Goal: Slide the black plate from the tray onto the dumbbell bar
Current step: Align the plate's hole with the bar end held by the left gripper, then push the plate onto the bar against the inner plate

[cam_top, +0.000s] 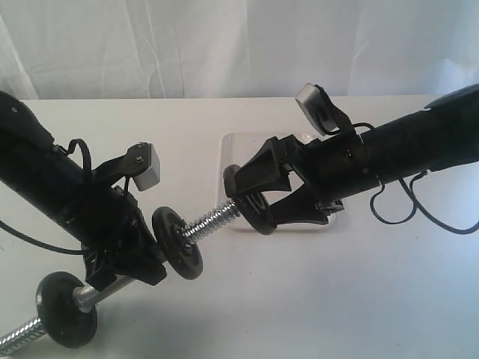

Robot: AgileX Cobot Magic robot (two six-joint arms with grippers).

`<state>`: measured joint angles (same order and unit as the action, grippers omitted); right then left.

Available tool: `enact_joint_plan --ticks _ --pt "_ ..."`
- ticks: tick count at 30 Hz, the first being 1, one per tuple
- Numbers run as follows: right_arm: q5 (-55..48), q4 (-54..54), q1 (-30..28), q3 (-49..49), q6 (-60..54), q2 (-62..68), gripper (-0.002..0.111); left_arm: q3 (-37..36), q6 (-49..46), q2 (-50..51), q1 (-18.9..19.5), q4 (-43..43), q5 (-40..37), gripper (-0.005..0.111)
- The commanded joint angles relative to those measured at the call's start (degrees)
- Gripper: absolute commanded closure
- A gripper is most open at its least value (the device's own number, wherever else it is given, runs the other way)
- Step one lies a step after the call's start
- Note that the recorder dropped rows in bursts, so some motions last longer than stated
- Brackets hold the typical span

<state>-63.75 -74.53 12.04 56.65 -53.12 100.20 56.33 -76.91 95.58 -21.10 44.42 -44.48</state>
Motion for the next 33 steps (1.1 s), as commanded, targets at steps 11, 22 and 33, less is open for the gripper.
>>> enact_joint_plan --ticks 11,22,33 --pt "-6.2 -5.9 -0.1 -0.1 -0.8 -0.7 0.108 1.4 -2.8 -2.9 -0.3 12.5 -5.0 0.107" --pt "-6.2 -6.2 1.8 -0.1 -1.3 -0.7 0.108 1.4 -2.8 -2.9 -0.3 12.5 -5.0 0.107" --pt "-2.9 -6.3 4.6 -0.1 -3.7 -0.7 0.108 1.4 -2.7 -2.9 -0.3 12.5 -4.9 0.107"
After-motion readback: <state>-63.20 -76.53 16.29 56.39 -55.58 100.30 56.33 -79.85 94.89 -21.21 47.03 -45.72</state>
